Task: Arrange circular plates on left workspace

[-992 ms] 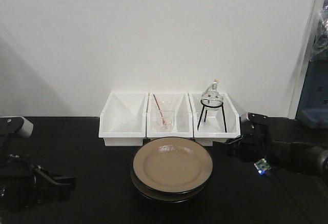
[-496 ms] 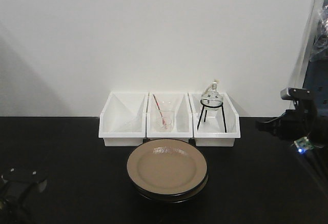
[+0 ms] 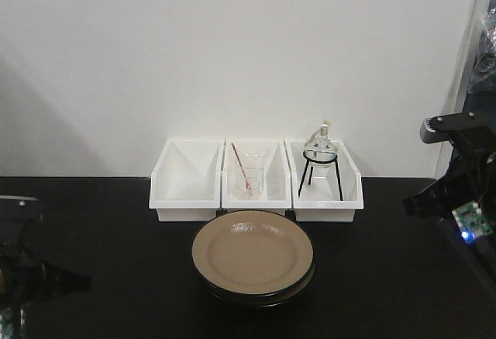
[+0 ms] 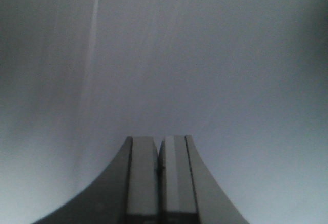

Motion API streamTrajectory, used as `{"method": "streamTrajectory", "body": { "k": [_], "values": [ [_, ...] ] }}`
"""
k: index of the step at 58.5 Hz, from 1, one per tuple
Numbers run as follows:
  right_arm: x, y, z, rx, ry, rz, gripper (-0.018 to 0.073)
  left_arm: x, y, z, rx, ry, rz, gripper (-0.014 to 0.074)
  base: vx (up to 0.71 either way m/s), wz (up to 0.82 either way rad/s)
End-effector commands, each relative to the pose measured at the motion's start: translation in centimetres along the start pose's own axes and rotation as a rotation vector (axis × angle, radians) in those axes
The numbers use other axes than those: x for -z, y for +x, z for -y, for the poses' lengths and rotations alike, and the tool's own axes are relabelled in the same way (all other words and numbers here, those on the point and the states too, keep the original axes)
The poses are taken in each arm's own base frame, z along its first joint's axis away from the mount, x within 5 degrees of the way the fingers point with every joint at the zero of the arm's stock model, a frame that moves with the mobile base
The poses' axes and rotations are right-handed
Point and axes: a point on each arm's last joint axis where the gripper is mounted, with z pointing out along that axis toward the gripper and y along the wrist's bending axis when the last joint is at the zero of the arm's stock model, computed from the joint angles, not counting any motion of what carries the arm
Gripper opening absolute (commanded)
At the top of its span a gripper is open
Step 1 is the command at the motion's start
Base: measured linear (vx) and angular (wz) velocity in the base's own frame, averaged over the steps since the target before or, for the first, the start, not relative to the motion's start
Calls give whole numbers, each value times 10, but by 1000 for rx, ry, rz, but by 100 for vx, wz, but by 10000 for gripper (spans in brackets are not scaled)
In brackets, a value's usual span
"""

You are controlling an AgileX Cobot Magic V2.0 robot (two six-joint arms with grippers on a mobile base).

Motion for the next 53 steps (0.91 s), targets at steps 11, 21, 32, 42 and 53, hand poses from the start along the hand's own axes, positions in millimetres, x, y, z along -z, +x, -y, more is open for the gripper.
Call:
{"method": "streamTrajectory", "body": {
  "k": [11,21,32,42,53],
  "values": [
    [69,44,-30,5,135,406,-1,100,-38,3,72,248,533,0,0,0],
    [102,91,-39,-25,212,608,-1,135,4,-3,17,301,649,0,0,0],
    [123,129,-47,-25,250,711,-1,155,53,-13,-28,275,675,0,0,0],
    [121,141,-49,-35,245,703,0,166,74,-22,-82,202,682,0,0,0],
    [119,142,-50,-40,236,681,0,168,81,-27,-66,173,663,0,0,0]
  ]
}}
